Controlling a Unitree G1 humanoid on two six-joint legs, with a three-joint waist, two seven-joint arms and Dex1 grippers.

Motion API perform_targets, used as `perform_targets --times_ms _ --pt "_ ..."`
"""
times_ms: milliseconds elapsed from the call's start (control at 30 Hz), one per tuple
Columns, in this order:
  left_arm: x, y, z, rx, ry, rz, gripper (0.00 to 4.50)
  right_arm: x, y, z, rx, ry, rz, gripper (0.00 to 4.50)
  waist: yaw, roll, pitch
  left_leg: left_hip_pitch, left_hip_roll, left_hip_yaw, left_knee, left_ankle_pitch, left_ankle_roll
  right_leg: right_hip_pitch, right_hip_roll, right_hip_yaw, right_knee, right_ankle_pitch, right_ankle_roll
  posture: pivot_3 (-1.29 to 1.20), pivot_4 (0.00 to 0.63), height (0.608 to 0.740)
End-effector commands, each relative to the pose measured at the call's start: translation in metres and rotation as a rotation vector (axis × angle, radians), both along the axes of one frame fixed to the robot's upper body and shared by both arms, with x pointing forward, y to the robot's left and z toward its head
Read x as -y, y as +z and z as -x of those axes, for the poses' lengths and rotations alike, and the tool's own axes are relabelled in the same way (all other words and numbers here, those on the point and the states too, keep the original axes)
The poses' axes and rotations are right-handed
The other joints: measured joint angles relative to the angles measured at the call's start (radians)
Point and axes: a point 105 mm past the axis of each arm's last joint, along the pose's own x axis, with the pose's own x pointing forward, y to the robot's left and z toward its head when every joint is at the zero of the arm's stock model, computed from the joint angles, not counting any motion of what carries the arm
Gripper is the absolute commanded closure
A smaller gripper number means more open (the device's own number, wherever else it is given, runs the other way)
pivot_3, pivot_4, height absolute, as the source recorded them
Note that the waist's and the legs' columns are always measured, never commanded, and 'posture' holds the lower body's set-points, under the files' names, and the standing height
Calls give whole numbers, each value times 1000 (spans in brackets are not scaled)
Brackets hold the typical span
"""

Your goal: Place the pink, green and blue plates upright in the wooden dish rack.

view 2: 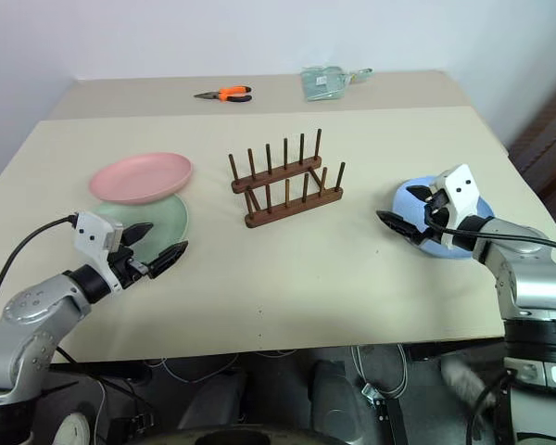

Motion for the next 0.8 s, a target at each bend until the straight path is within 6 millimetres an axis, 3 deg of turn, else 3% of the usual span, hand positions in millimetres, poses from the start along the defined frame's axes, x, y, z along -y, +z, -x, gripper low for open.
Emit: perform_targets --times_ms 33,267,467,567,667,800 --pt "-2 13 2 57 15 -7 0 -2 13 -5 53 15 9 48 0 0 0 0 0 0 0 0 0 0 0 0 0 0 0 0 150 740" --pt "6 16 2 65 -18 2 0 -11 18 -3 58 47 14 48 1 0 0 0 0 0 0 0 0 0 0 0 0 0 0 0 150 740" --pt "41 7 -4 11 -192 -35 0 -33 8 19 29 99 -14 48 6 0 0 0 0 0 0 0 0 0 0 0 0 0 0 0 150 740" --pt "58 4 -16 17 -245 -75 0 -51 3 35 -43 155 -111 48 4 0 0 0 0 0 1 0 0 0 0 0 0 0 1 0 150 740" --pt "68 -5 -34 5 -287 -128 0 -77 -14 60 -124 251 -73 48 4 0 0 0 0 0 1 0 0 0 0 0 1 -1 2 0 150 740" --pt "86 -13 -61 -19 -357 -132 0 -93 -16 69 -85 233 -67 48 4 0 0 0 0 0 2 0 0 0 1 0 1 -2 3 0 150 740"
